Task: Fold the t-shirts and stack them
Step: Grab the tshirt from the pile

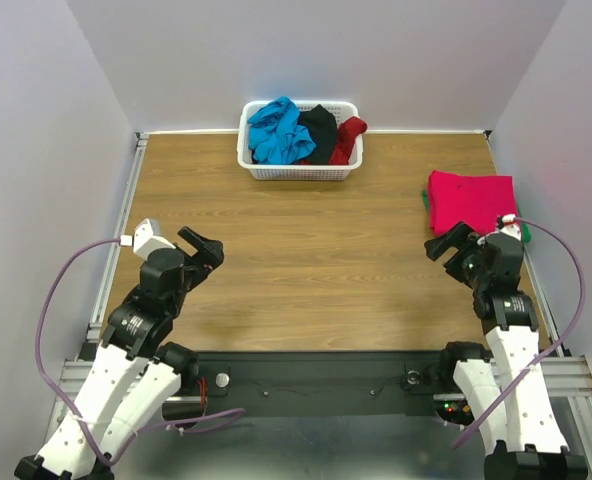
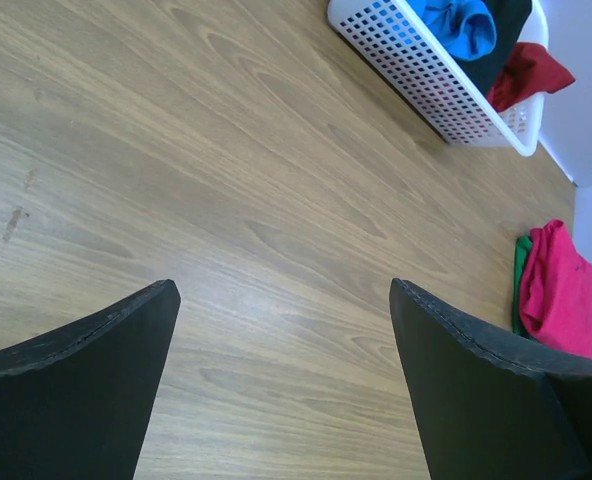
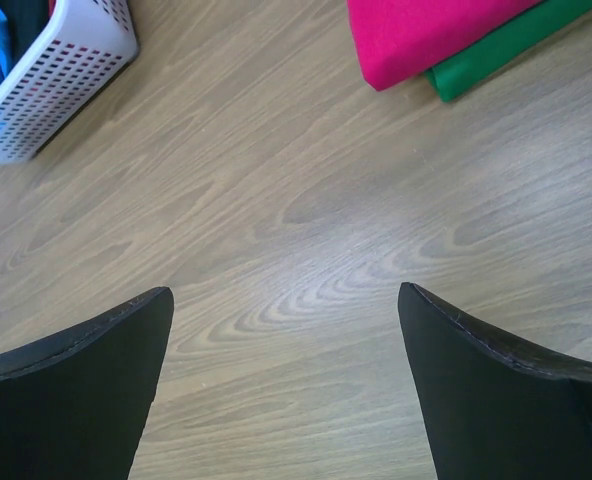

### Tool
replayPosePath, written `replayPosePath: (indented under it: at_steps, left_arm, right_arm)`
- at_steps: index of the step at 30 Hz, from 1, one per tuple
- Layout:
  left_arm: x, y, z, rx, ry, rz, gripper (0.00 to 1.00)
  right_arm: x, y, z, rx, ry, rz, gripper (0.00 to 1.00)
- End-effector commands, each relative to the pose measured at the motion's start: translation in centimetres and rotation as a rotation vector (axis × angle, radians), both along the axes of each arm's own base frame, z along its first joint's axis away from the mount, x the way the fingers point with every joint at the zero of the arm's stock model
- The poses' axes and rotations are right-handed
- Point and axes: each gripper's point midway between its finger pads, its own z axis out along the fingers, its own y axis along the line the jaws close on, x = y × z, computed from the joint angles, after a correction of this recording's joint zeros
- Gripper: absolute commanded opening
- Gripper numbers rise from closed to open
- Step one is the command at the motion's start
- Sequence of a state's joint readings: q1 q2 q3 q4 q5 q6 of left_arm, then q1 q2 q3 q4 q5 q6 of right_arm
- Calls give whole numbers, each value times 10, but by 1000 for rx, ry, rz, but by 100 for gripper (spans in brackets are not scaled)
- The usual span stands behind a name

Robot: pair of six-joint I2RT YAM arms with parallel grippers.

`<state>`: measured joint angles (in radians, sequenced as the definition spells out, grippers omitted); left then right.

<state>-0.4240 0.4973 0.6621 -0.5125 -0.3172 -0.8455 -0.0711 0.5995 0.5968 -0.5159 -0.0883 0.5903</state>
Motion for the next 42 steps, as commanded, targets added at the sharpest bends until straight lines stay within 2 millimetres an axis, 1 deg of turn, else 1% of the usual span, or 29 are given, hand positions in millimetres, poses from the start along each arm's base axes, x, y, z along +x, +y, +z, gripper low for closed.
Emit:
replayPosePath:
  at_steps: [1, 2, 3, 5, 6, 7, 8, 9, 11, 12, 13, 14, 15, 16, 17, 18, 20, 21, 22, 23, 26, 27, 28, 29, 31, 33, 34, 37, 42]
  left_arm:
    - [15, -6, 10, 30, -34, -20, 98]
    - [20, -10, 19, 24, -50, -34, 98]
    - [28, -15, 16, 42, -32, -50, 98]
    - [44, -25, 31, 51, -65, -77, 99]
    - [53, -31, 51, 44, -99, -94, 99]
    - [69, -38, 52, 81, -97, -117, 99]
    - [81, -44, 76, 83, -142, -126, 99]
    - [102, -52, 70, 112, -118, -136, 98]
    - [127, -60, 78, 178, -121, -153, 98]
    - [154, -67, 82, 204, -106, -140, 98]
    - [168, -70, 80, 224, -88, -131, 98]
    - [187, -72, 108, 239, -132, -124, 98]
    - [202, -76, 108, 251, -122, -128, 98]
    - [227, -85, 79, 285, -49, -152, 98]
    - [247, -94, 113, 270, -117, -172, 98]
    - [274, -104, 82, 308, -57, -205, 98]
    - [301, -117, 73, 316, -25, -252, 98]
    - [334, -123, 75, 320, -42, -249, 98]
    - [345, -121, 66, 332, -6, -242, 98]
    - [375, -120, 67, 329, -30, -208, 98]
    - [403, -125, 62, 291, -68, -225, 98]
    - [410, -129, 48, 271, -64, -250, 98]
    - [420, -125, 53, 249, -117, -239, 99]
    - [421, -126, 28, 228, -85, -249, 98]
    - [426, -122, 30, 211, -128, -231, 98]
    - [428, -119, 23, 215, -114, -218, 99]
    - [430, -119, 10, 220, -91, -220, 98]
    - [435, -116, -7, 235, -65, -204, 98]
    - [446, -114, -31, 237, -47, -169, 92]
  right_arm:
    - [6, -11, 35, -53, -96, -33, 100]
    - [7, -16, 38, -56, -101, -68, 100]
    - [8, -16, 42, -51, -110, -73, 100]
    - [10, -20, 44, -60, -108, -97, 100]
    - [11, -19, 45, -64, -104, -85, 100]
    - [15, -19, 43, -65, -84, -77, 100]
    - [17, -11, 42, -58, -74, -28, 100]
    - [22, -8, 38, -56, -46, -3, 100]
    - [25, -2, 31, -41, -18, 36, 100]
    - [27, 0, 29, -27, -12, 38, 100]
    - [29, 1, 28, -21, -6, 45, 100]
    - [33, 7, 28, -8, 1, 78, 100]
    - [35, 11, 32, -4, -9, 108, 100]
    - [37, 15, 34, 1, -12, 135, 100]
    - [39, 19, 46, -9, -42, 176, 100]
    - [41, 19, 49, -16, -52, 180, 100]
    - [43, 11, 54, -47, -67, 141, 100]
    - [44, 7, 54, -60, -68, 123, 100]
    - [44, 4, 53, -64, -66, 103, 100]
    - [45, 1, 50, -68, -62, 86, 100]
    - [46, 0, 46, -71, -52, 85, 100]
    - [47, 0, 45, -71, -48, 87, 100]
    - [48, 1, 43, -72, -40, 96, 100]
    - [49, 1, 42, -74, -36, 101, 100]
    - [49, 1, 41, -74, -31, 101, 100]
    - [49, 1, 39, -73, -26, 101, 100]
    - [48, 1, 38, -74, -25, 99, 100]
    - [48, -3, 35, -84, -18, 77, 100]
    - [46, -9, 38, -96, -31, 43, 100]
